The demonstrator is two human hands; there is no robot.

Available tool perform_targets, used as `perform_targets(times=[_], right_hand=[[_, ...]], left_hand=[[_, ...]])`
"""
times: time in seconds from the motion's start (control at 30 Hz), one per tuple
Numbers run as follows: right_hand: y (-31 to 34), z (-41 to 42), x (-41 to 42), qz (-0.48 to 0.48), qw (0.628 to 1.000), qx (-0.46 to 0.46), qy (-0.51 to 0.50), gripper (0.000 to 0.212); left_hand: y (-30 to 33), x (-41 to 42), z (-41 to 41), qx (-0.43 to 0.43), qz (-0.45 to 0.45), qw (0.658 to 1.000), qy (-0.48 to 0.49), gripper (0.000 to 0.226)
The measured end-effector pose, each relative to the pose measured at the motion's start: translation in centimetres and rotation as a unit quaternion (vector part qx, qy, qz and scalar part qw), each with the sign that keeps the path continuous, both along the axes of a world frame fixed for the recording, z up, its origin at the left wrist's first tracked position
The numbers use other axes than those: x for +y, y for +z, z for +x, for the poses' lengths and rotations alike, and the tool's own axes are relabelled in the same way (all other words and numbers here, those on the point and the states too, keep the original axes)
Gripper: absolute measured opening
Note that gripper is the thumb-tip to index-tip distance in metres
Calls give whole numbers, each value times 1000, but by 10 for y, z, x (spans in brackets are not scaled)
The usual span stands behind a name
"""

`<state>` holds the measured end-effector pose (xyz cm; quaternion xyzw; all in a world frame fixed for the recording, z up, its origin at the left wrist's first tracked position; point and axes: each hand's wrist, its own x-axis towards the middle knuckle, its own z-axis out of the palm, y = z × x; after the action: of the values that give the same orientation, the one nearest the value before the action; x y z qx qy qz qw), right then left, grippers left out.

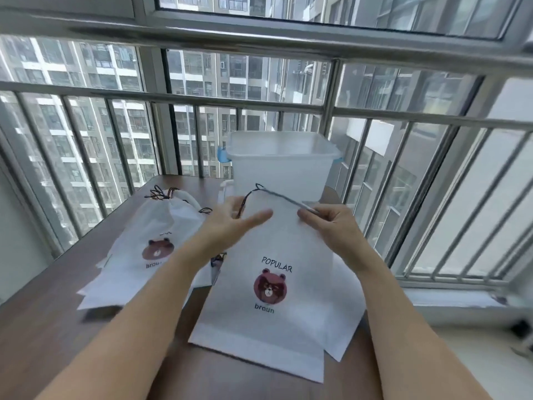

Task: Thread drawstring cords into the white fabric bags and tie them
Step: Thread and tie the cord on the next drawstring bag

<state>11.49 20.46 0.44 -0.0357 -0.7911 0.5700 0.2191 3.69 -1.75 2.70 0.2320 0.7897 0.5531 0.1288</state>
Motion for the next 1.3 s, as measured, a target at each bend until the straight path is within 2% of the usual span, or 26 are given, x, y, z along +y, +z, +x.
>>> perform_targets(times=[0.07,0.1,0.17,0.23,0.3,0.37,0.4,0.43,0.5,0.53,0.57,0.67,0.8,0.9,1.0,1.1,1.2,1.3], right_hand=[[-6,3,1,44,997,-41,40,24],[-9,2,0,69,995,-58,53,26],[-12,-2,1,93,993,-69,30,31],[-12,-4,4,91,993,-62,-29,51],[-14,-3,12,62,991,-76,-86,74],[-15,-4,16,50,985,-117,-113,80],[-15,-3,16,38,982,-144,-116,75],[-16,-3,16,7,979,-173,-105,67],[-17,0,17,-128,969,-201,-63,49],[-16,3,19,-209,959,-188,-41,40],[-15,5,21,-290,943,-160,-20,36],[-12,7,28,-473,877,-80,24,44],[-16,-2,23,-579,815,0,-1,49],[-18,-4,20,-655,753,51,-20,51],[-14,-3,19,-701,708,83,5,54],[-11,-1,26,-697,711,93,-2,49],[-4,10,49,-649,744,110,-114,38],[4,21,65,-613,751,156,-193,42]], left_hand=[[-17,15,8,-50,64,996,-23,28],[-24,21,6,-49,86,995,-14,19],[-34,30,4,-46,125,990,47,28],[-39,28,0,-34,162,979,122,33],[-43,21,-4,-1,167,977,135,44],[-40,13,-4,14,122,985,121,59],[-37,10,-5,-6,113,986,125,60],[-35,8,-8,-67,152,979,120,58],[-30,5,-14,-244,292,921,80,45],[-29,2,-17,-290,346,890,59,40],[-29,0,-20,-300,380,873,51,36],[-26,-1,-19,-286,465,835,64,35],[-26,-2,-21,-312,550,773,43,38],[-28,-3,-24,-349,597,721,45,44],[-29,-6,-28,-364,640,675,46,47],[-24,-14,-34,-343,649,677,50,44],[-13,-35,-42,-290,664,686,69,45],[-7,-50,-46,-249,667,697,87,46]])
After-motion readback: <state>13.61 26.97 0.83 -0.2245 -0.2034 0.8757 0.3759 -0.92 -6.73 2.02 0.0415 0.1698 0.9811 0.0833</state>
